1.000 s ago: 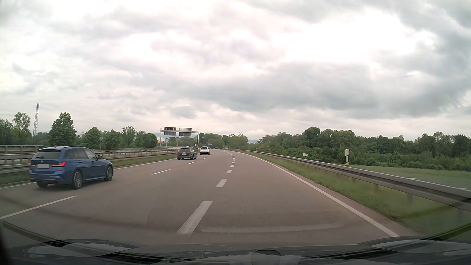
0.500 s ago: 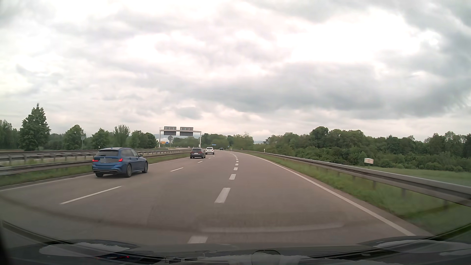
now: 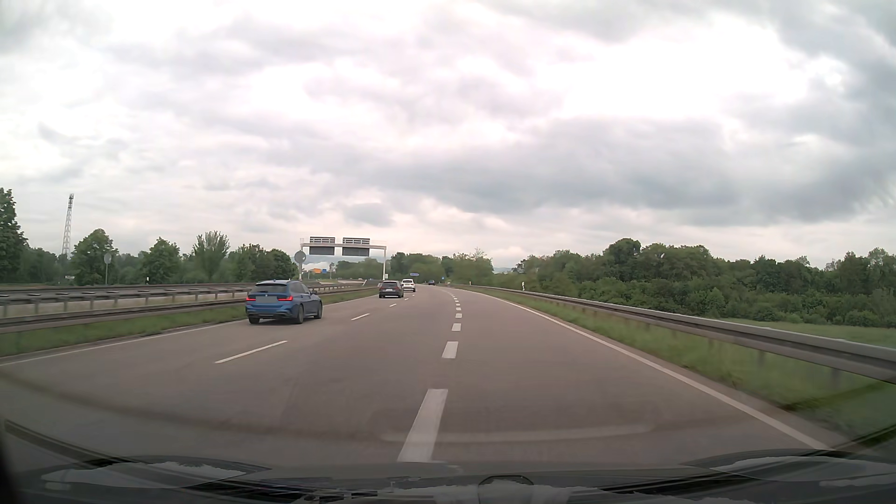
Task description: Follow the waypoints while adhering to traffic rules and regulations
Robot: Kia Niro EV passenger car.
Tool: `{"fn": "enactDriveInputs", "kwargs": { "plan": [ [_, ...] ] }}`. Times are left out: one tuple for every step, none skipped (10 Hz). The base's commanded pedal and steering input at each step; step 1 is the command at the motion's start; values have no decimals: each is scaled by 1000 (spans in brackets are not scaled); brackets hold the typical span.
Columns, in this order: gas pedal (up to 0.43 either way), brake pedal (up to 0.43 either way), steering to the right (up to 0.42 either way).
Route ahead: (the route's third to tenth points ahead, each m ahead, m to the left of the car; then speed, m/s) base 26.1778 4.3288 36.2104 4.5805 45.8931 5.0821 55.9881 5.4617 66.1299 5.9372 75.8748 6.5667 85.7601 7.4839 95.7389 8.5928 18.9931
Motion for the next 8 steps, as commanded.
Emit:
{"fn": "enactDriveInputs", "kwargs": {
  "plan": [
    [268, 0, -8],
    [268, 0, -8],
    [268, 0, -8],
    [268, 0, -8],
    [268, 0, -8],
    [268, 0, -8],
    [268, 0, -7],
    [268, 0, -8]
  ]
}}
